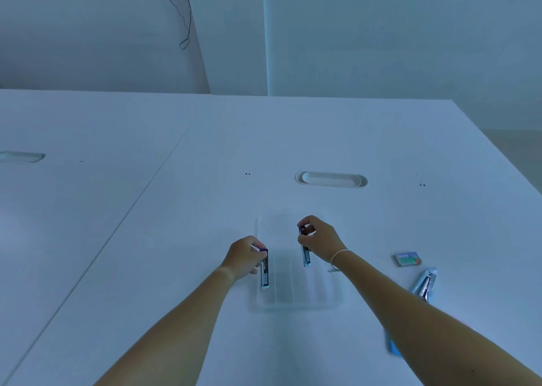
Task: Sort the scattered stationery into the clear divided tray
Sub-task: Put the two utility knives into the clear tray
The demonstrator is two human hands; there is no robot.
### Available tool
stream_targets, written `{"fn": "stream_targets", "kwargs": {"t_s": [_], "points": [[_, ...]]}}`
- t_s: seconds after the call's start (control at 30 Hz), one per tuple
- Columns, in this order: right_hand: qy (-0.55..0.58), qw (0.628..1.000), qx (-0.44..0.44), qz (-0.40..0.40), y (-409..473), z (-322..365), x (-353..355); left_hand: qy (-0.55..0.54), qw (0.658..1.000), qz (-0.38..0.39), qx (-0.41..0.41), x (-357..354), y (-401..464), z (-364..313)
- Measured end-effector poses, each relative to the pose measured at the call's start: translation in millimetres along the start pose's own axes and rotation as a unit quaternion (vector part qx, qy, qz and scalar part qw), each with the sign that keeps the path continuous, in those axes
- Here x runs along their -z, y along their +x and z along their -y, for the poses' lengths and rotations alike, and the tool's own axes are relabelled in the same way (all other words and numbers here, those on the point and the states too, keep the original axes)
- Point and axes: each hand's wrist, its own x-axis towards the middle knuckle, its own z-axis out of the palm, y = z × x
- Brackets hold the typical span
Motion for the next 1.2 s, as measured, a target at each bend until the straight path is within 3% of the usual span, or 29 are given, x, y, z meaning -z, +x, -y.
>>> {"fn": "stream_targets", "kwargs": {"t_s": [0.4,0.8,1.2], "points": [[-0.015,1.0,-0.003,0.003,-1.5,-4.4,-31.1,0.155,0.985,-0.009,-0.077,-3.8,6.0,26.0],[-0.098,0.992,0.029,0.07,5.3,2.6,-53.2,0.144,0.985,-0.052,-0.082,13.3,5.3,26.5],[-0.065,0.997,0.037,0.025,1.4,7.7,-57.0,0.164,0.98,-0.06,-0.095,19.8,1.5,19.5]]}}
